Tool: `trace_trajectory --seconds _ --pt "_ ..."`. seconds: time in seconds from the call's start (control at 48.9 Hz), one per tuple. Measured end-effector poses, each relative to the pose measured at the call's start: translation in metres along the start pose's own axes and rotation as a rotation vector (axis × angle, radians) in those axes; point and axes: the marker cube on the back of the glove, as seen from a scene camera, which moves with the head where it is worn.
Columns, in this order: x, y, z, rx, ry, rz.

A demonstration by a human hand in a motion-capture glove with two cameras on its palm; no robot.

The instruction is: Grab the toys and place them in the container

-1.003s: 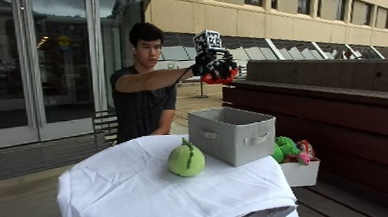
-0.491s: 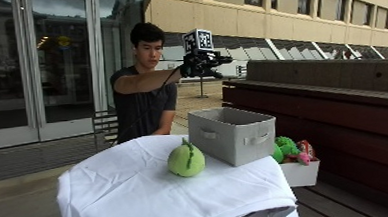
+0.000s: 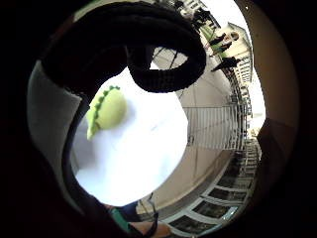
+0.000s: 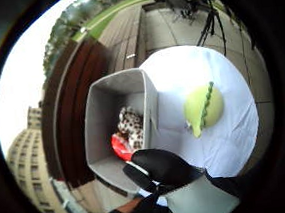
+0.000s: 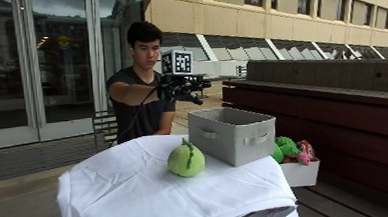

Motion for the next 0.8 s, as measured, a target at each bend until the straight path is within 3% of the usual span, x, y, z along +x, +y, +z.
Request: trace_trajectory --seconds 0.45,0.798 --pt "0.030 -0.003 0.179 -0.327 -0.003 0.011" --pt "0.022 0.016 0.213 -0.444 0.023 -0.028"
